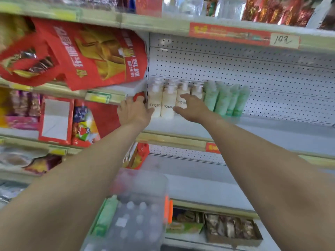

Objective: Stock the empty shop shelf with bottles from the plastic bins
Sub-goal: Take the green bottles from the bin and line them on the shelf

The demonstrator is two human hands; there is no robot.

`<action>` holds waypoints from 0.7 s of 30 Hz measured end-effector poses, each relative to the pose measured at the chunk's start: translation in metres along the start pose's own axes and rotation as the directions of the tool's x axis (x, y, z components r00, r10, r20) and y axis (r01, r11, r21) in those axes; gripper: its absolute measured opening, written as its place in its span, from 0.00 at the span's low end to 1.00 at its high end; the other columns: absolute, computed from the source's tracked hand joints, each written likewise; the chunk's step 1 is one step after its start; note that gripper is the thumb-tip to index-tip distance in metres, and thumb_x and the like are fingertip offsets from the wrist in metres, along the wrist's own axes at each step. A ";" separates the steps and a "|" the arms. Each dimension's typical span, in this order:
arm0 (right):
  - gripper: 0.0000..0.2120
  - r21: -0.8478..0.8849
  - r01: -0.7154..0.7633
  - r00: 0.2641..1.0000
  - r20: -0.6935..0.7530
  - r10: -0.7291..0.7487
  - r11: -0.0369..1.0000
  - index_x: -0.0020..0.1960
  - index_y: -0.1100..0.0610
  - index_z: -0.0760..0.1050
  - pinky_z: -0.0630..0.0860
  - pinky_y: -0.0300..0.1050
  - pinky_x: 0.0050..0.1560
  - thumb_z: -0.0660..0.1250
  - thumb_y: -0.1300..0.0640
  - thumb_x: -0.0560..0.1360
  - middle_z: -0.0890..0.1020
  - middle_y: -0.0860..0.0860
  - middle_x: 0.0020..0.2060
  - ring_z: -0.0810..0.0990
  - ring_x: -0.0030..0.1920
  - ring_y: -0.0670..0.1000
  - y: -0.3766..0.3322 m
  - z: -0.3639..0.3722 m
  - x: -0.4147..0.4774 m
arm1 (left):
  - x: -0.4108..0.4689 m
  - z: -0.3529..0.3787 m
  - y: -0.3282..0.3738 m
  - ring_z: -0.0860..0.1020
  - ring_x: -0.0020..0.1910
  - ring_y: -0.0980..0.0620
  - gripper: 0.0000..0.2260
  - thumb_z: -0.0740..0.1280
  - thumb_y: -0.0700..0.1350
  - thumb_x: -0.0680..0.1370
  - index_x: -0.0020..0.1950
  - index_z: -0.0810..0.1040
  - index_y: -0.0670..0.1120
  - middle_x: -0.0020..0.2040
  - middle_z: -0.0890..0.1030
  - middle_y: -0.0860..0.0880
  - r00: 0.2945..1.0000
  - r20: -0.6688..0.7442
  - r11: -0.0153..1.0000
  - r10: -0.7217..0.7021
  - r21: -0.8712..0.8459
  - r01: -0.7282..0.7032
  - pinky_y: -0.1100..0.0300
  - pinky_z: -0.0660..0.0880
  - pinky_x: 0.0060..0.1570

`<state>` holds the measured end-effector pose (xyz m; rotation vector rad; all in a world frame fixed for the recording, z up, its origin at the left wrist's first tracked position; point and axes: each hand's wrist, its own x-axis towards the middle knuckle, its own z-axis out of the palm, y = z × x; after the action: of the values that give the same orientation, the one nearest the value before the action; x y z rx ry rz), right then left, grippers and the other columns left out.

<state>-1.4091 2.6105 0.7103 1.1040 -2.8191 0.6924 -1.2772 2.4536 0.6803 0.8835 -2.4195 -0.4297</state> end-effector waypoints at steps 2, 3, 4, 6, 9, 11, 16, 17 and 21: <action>0.34 -0.005 0.005 0.999 0.051 -0.005 1.000 0.79 0.54 0.60 0.67 0.52 0.68 0.65 0.41 0.79 0.66 0.58 0.75 0.69 0.72 0.59 -0.012 0.025 -0.008 | -0.014 0.005 -0.026 0.66 0.70 0.38 0.25 0.64 0.61 0.78 0.72 0.70 0.51 0.71 0.70 0.42 0.998 0.044 0.999 -0.044 0.016 0.044 0.45 0.64 0.68; 0.35 -0.008 0.007 0.997 0.079 -0.006 1.000 0.79 0.54 0.60 0.67 0.51 0.68 0.65 0.41 0.79 0.67 0.59 0.74 0.69 0.71 0.59 -0.017 0.038 -0.012 | -0.020 0.009 -0.039 0.66 0.69 0.38 0.25 0.65 0.60 0.78 0.72 0.70 0.50 0.70 0.71 0.42 0.996 0.063 0.998 -0.064 0.025 0.063 0.44 0.65 0.67; 0.35 -0.004 0.008 0.994 0.108 -0.008 1.000 0.79 0.54 0.60 0.67 0.50 0.67 0.65 0.41 0.79 0.67 0.58 0.74 0.70 0.71 0.59 -0.021 0.052 -0.016 | -0.027 0.013 -0.053 0.67 0.69 0.37 0.25 0.65 0.60 0.78 0.72 0.70 0.49 0.70 0.71 0.41 0.993 0.082 0.996 -0.082 0.031 0.080 0.44 0.65 0.67; 0.35 0.008 0.012 0.985 0.175 -0.013 1.000 0.79 0.54 0.60 0.67 0.50 0.66 0.65 0.40 0.78 0.67 0.58 0.74 0.70 0.71 0.58 -0.028 0.083 -0.023 | -0.040 0.026 -0.079 0.68 0.68 0.36 0.27 0.65 0.59 0.78 0.72 0.70 0.47 0.68 0.72 0.39 0.983 0.138 0.992 -0.123 0.035 0.119 0.45 0.66 0.68; 0.32 0.035 0.042 0.964 0.260 -0.049 0.999 0.77 0.54 0.65 0.68 0.48 0.63 0.66 0.42 0.78 0.71 0.57 0.72 0.71 0.70 0.58 -0.032 0.135 -0.035 | -0.061 0.050 -0.120 0.67 0.69 0.36 0.29 0.65 0.60 0.78 0.72 0.69 0.44 0.69 0.71 0.37 0.948 0.239 0.978 -0.208 0.039 0.205 0.45 0.65 0.69; 0.28 0.053 0.052 0.937 0.342 -0.068 0.997 0.75 0.56 0.68 0.68 0.48 0.64 0.67 0.44 0.79 0.72 0.57 0.72 0.71 0.70 0.59 -0.031 0.173 -0.041 | -0.076 0.068 -0.147 0.68 0.69 0.35 0.28 0.65 0.59 0.78 0.72 0.69 0.42 0.69 0.71 0.36 0.917 0.300 0.964 -0.261 0.041 0.261 0.46 0.66 0.68; 0.30 0.034 0.000 0.813 0.582 -0.019 0.999 0.76 0.57 0.66 0.67 0.48 0.68 0.64 0.42 0.80 0.71 0.56 0.74 0.70 0.72 0.57 -0.023 0.264 -0.057 | -0.117 0.111 -0.219 0.70 0.69 0.37 0.30 0.66 0.57 0.78 0.74 0.67 0.41 0.69 0.73 0.36 0.785 0.448 0.893 -0.427 0.069 0.446 0.48 0.68 0.68; 0.31 0.050 -0.036 0.781 0.624 -0.003 0.998 0.77 0.56 0.65 0.67 0.47 0.68 0.64 0.42 0.80 0.70 0.55 0.74 0.70 0.72 0.56 -0.021 0.280 -0.060 | -0.124 0.119 -0.232 0.71 0.68 0.37 0.29 0.67 0.57 0.78 0.73 0.68 0.41 0.68 0.74 0.36 0.758 0.458 0.871 -0.465 0.081 0.485 0.48 0.69 0.67; 0.30 0.071 -0.137 0.647 0.762 0.035 0.988 0.76 0.59 0.65 0.70 0.47 0.66 0.62 0.42 0.81 0.70 0.56 0.74 0.72 0.71 0.58 -0.013 0.340 -0.065 | -0.143 0.149 -0.279 0.72 0.67 0.37 0.30 0.69 0.56 0.78 0.72 0.69 0.39 0.68 0.74 0.35 0.619 0.500 0.751 -0.605 0.102 0.652 0.48 0.69 0.67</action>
<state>-1.3094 2.5014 0.3970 1.6043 -3.5827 0.4724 -1.1302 2.3607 0.3803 1.7816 -2.4171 -1.1586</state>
